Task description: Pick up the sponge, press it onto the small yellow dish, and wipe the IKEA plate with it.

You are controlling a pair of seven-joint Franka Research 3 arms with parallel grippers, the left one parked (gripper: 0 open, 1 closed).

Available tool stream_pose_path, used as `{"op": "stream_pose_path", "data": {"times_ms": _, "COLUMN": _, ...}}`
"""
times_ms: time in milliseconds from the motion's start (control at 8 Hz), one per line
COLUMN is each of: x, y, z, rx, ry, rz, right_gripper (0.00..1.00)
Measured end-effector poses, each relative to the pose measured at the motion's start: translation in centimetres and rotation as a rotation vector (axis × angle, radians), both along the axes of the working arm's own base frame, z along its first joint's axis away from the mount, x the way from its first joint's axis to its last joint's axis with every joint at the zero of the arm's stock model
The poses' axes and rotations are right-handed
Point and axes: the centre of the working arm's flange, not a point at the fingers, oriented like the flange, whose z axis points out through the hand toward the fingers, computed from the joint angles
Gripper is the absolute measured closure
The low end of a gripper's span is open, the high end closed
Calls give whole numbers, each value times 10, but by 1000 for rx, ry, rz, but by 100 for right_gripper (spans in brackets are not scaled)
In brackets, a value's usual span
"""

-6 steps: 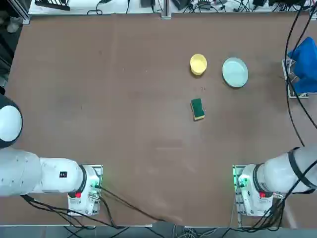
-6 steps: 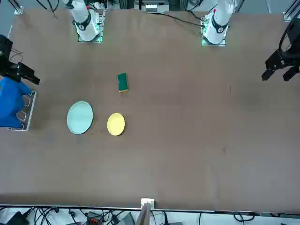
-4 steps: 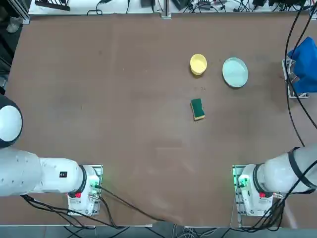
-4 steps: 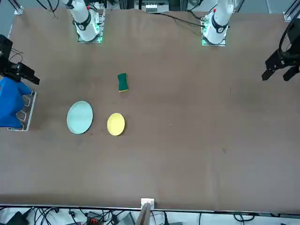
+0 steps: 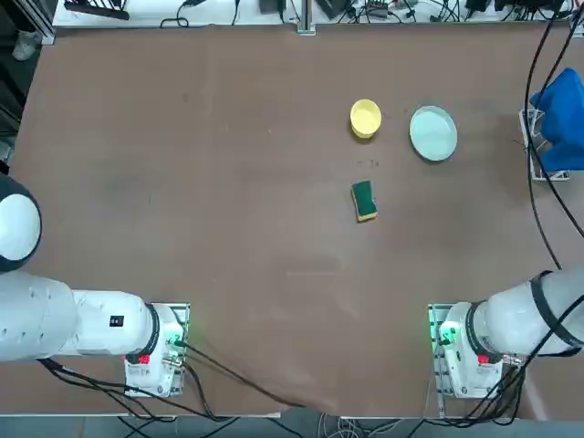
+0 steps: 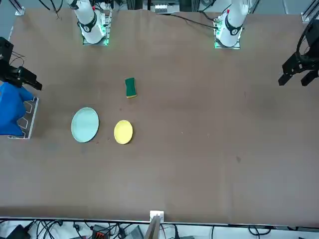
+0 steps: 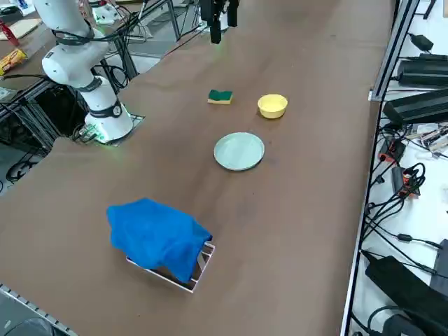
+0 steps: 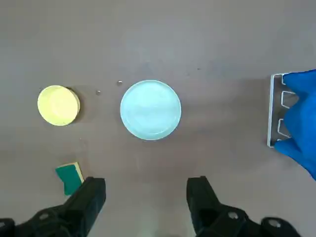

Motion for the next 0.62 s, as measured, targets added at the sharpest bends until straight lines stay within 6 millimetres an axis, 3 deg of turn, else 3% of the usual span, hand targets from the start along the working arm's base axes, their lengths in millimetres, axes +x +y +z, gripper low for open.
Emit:
{"op": "stream_pose_path", "data": {"times_ms": 250, "x": -2, "y": 8, "z": -20, "rx": 5, "ry": 68, "rz": 16, "right_gripper": 0}}
{"op": "stream_pose_path", "data": {"times_ms": 625, "x": -7, "y": 43, "z": -64, "rx": 4, "ry": 154, "rz": 75, "right_gripper": 0}}
